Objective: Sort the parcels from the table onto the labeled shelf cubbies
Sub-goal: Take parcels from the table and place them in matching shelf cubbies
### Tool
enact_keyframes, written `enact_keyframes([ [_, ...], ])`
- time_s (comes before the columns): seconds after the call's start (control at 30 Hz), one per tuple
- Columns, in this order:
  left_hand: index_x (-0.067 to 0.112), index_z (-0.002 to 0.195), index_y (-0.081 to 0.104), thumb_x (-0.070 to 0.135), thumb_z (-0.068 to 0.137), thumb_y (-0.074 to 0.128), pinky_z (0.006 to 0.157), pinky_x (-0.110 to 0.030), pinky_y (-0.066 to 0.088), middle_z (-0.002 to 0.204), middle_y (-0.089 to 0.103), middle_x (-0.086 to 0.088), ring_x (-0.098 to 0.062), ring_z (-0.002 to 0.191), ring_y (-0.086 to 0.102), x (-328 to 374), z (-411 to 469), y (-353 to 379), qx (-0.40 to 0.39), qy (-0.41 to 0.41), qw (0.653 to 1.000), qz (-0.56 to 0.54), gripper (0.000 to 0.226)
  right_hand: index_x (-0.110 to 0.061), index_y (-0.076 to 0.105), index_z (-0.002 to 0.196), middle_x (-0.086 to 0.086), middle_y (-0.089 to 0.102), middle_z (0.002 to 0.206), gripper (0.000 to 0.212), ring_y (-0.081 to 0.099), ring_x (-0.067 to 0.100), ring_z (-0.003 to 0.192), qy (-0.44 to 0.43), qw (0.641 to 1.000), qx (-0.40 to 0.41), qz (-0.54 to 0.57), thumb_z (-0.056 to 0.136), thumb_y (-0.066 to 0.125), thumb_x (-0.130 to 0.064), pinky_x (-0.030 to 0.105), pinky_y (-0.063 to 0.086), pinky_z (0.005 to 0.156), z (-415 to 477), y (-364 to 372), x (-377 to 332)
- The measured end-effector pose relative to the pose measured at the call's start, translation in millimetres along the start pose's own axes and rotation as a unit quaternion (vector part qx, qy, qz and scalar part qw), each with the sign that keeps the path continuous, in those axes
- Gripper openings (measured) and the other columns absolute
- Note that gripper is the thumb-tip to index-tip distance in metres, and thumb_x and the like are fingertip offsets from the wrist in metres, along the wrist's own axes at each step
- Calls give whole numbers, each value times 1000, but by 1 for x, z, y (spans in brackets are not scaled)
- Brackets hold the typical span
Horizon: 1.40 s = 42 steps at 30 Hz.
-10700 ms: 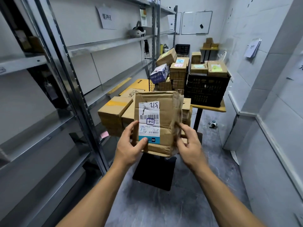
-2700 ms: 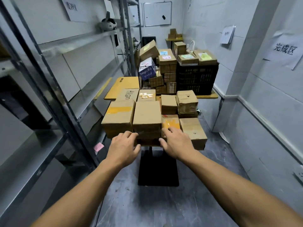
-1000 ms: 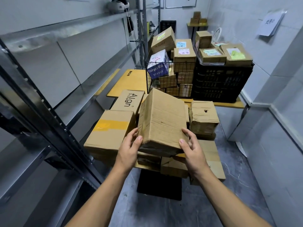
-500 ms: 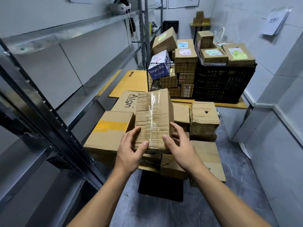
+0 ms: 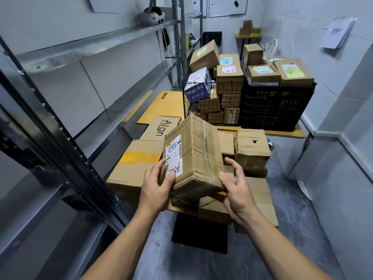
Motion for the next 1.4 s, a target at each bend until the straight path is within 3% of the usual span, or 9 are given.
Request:
enact_keyframes([
  [0.23, 33, 134, 52, 54, 79, 61, 106, -37, 43, 134, 56, 10, -2, 122, 52, 3, -6, -2, -24, -37, 998, -47, 59, -36, 62, 126, 6, 72, 118, 44, 67, 29, 112, 6, 1000, -29, -1, 103, 45, -3, 59, 56, 90, -4, 4, 2],
  [0.47, 43, 129, 55, 58, 74, 63, 85, -5, 39, 125, 52, 24, 9, 117, 49, 17, -23, -41, 17, 29, 999, -1, 57, -37, 65, 122, -2, 55, 133, 29, 57, 15, 122, -125, 948, -49, -289, 101, 56, -18, 47, 50, 105, -15, 24, -27],
  [0.6, 51, 125, 50, 57, 75, 63, 81, 2, 35, 126, 51, 20, 12, 116, 46, 27, -39, -61, 41, 69, 997, 13, 52, -43, 61, 117, 0, 57, 130, 19, 57, 8, 116, -151, 925, -52, -344, 100, 55, -39, 27, 50, 95, -27, 45, -40],
  [0.73, 57, 125, 45, 50, 77, 67, 86, 3, 32, 133, 47, 6, 10, 122, 41, 32, -57, -77, 43, 90, 994, 39, 53, -50, 40, 134, -2, 55, 130, 50, 58, 8, 116, -106, 927, -140, -331, 86, 53, -56, 34, 52, 98, -47, 76, -36],
  [0.83, 54, 126, 45, 52, 75, 66, 94, -7, 38, 135, 45, 6, 8, 124, 39, 36, -77, -94, 52, 99, 992, 62, 56, -48, 36, 139, -6, 51, 132, 61, 56, 3, 117, -103, 919, -166, -344, 83, 59, -53, 30, 49, 102, -66, 92, -26],
  [0.97, 35, 133, 53, 42, 76, 70, 105, -42, 43, 136, 42, 5, -9, 128, 43, 35, -113, -124, 70, 92, 990, 84, 59, -51, 43, 132, -23, 59, 121, 48, 58, -17, 107, -109, 926, -158, -326, 97, 64, -25, 6, 48, 83, -97, 108, -7],
  [1.13, 25, 135, 54, 34, 77, 70, 102, -4, 27, 137, 40, 1, 12, 124, 34, 31, -166, -160, 97, 93, 982, 130, 61, -50, 41, 137, -10, 66, 123, 53, 65, 12, 113, -69, 931, -162, -320, 93, 65, -31, 48, 54, 98, -137, 131, 27],
  [1.23, 21, 136, 54, 31, 79, 74, 102, -2, 24, 138, 40, 1, 8, 125, 35, 22, -197, -178, 103, 88, 979, 151, 61, -54, 39, 133, -7, 65, 125, 65, 63, 13, 117, -54, 926, -162, -335, 75, 69, -56, 50, 52, 100, -161, 142, 44],
  [1.4, 25, 136, 53, 38, 79, 72, 103, -4, 25, 138, 40, 6, 0, 125, 39, 10, -242, -203, 132, 62, 971, 188, 61, -46, 40, 135, -4, 67, 121, 66, 66, 13, 112, -42, 929, -183, -319, 81, 76, -40, 50, 53, 100, -189, 157, 75],
])
Point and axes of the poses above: each hand's wrist, its own z-axis towards the middle knuckle, its own y-axis out of the palm, x = y × z, the point moved 7 cm from there along z, towards the middle knuckle
